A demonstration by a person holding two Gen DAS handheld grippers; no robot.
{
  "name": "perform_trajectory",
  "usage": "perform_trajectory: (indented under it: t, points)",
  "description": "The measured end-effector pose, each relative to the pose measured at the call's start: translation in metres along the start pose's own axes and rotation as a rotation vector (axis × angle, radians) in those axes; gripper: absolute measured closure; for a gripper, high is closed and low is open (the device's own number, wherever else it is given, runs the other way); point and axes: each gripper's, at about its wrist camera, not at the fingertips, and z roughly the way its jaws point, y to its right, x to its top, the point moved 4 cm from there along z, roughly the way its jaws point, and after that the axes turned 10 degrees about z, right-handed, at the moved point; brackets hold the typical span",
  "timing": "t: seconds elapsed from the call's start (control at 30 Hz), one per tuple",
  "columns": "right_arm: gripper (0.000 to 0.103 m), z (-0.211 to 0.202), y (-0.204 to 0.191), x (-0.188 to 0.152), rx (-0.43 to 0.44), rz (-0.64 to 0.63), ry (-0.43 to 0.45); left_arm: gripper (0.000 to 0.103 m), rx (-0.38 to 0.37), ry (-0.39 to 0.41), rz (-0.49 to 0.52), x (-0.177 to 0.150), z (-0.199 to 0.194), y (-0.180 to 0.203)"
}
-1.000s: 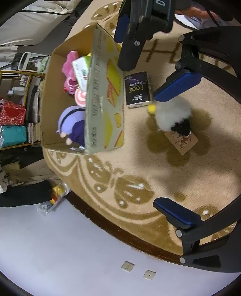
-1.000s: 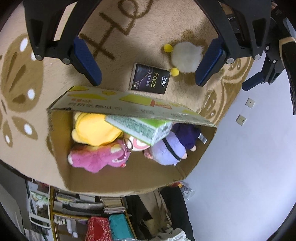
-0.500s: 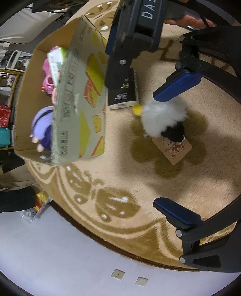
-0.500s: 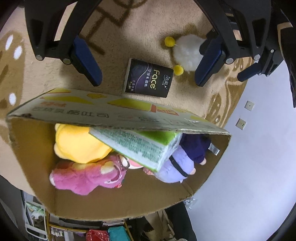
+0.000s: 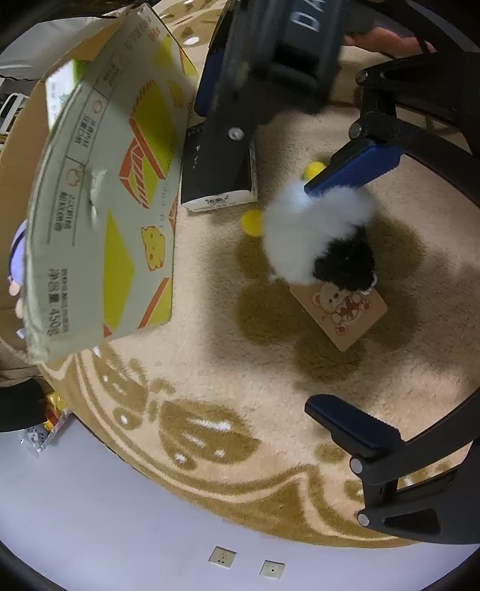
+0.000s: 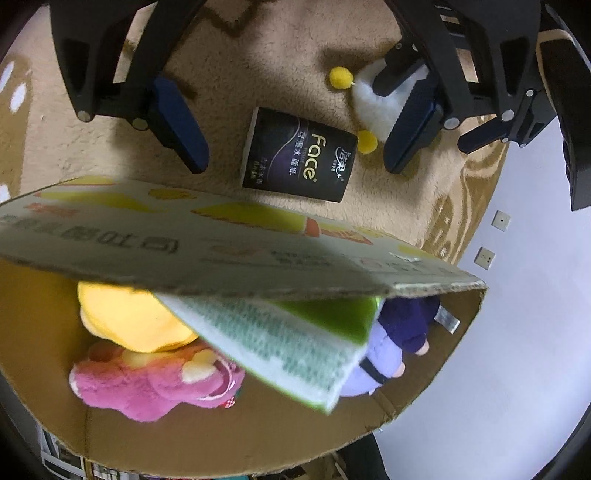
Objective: Organize soft objects
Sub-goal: 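Grasp the white fluffy plush with the left tool while the right tool grasps the black 'Face' pack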
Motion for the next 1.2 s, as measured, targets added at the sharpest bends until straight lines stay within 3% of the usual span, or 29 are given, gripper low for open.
perform_trajectory:
  t: [0.2, 0.47, 0.53, 0.63, 0.8, 1.2]
  points:
    - [0.005, 0.01, -0.005, -0.002, -0.026, -0.022, -0.001, 0.002, 0.006, -0.005, -0.006, 0.002, 0.01, 0.0]
    - [0.015, 0.018, -0.008, -0.004, -0.103, -0.051, -0.004, 0.044, -0.014, 0.009, -0.059, 0.003, 0.012, -0.012]
    - [0.021, 0.018, -0.008, -0.005, -0.12, -0.055, -0.001, 0.057, -0.002, 0.011, -0.055, 0.003, 0.01, -0.014]
    - [0.032, 0.019, -0.008, -0.006, -0.148, -0.056, 0.006, 0.068, 0.004, 0.016, -0.057, 0.002, 0.007, -0.016]
    - [0.034, 0.015, -0.007, -0.008, -0.149, -0.065, 0.009, 0.07, -0.009, 0.036, -0.066, 0.001, 0.001, -0.022]
    - [0.035, -0.006, -0.005, -0.016, -0.134, -0.065, 0.029, 0.069, 0.053, 0.124, -0.072, -0.003, -0.032, -0.017]
